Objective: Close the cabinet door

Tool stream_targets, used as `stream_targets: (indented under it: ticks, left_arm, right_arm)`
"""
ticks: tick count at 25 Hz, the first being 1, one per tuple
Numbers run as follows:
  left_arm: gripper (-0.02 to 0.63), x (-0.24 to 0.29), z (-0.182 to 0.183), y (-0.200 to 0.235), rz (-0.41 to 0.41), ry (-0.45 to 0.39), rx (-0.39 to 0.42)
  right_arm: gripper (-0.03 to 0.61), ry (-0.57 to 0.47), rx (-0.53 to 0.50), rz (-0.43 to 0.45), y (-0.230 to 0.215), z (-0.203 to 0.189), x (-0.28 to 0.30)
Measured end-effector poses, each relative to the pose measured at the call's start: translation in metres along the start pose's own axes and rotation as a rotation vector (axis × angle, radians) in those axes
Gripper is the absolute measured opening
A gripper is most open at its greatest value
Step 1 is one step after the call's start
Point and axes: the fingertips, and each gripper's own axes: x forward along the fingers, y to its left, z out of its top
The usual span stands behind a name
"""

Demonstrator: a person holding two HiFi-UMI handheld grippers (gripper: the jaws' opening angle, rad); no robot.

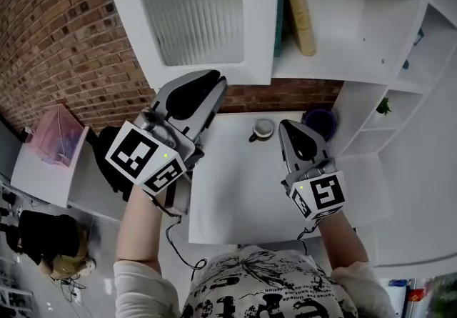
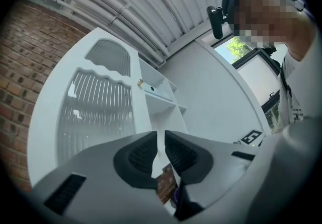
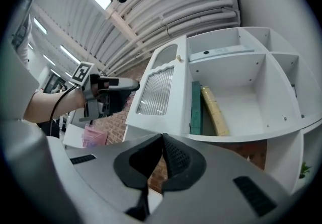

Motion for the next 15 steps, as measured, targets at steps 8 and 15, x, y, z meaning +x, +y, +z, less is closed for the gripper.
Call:
stream_targets:
  ticks: [8, 15]
  left_arm:
    - [0.017, -0.046, -0.084, -0.014, -0.019, 0.094, -0.119]
    - [0.014, -0.073, -0.154, -0.038, -0.018, 0.180, -0.229]
  right_arm:
    - [0.015, 0.023, 0.006, -0.032, 0.020, -0.020, -0.002]
    - [0.015, 0.092, 0.038, -0.037, 0.036, -0.047, 0.002]
